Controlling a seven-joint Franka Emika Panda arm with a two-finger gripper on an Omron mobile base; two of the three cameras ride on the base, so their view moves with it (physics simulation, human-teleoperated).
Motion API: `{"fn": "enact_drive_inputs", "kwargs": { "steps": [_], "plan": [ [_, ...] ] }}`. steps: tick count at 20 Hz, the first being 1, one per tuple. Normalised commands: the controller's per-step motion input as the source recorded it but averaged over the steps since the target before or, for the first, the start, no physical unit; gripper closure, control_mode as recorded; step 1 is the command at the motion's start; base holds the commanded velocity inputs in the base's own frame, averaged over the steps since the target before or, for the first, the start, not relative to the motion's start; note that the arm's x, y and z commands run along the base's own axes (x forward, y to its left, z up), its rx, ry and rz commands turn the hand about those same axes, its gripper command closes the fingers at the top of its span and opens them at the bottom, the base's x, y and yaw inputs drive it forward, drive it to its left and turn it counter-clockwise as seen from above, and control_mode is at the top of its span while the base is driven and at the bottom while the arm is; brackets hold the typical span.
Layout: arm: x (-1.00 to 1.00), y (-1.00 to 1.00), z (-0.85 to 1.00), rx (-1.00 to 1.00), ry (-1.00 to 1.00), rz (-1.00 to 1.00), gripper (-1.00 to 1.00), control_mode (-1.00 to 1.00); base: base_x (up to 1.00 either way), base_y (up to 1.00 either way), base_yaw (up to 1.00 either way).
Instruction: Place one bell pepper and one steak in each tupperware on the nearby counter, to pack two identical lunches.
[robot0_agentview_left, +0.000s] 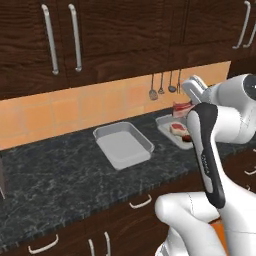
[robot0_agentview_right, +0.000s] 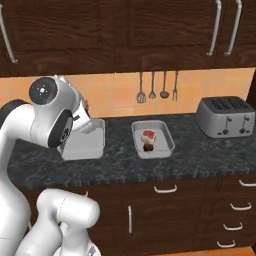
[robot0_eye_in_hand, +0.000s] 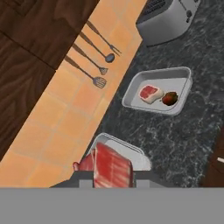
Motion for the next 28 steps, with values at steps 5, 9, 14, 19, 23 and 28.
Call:
{"fn": "enact_drive_inputs", "kwargs": {
  "steps": [5,9,14,19,23,28],
  "plan": [
    [0.03,0.12,-0.21,-0.02,-0.01,-0.17,1.00,-1.00,0.11,0.23,-0.28],
    [0.12,0.33,-0.64,-0.01,0.00,-0.25,1.00,-1.00,0.00,0.00,0.00],
    [0.34,0.62,-0.68,0.07,0.01,-0.05,1.00,-1.00,0.00,0.00,0.00],
    [0.52,0.44,-0.65,0.31,0.12,0.17,1.00,-1.00,0.00,0.00,0.00],
    [0.54,0.63,-0.21,0.09,0.25,0.28,1.00,-1.00,0.00,0.00,0.00],
    [0.49,0.61,-0.05,-0.02,0.18,0.15,1.00,-1.00,0.00,0.00,0.00]
  ]
}}
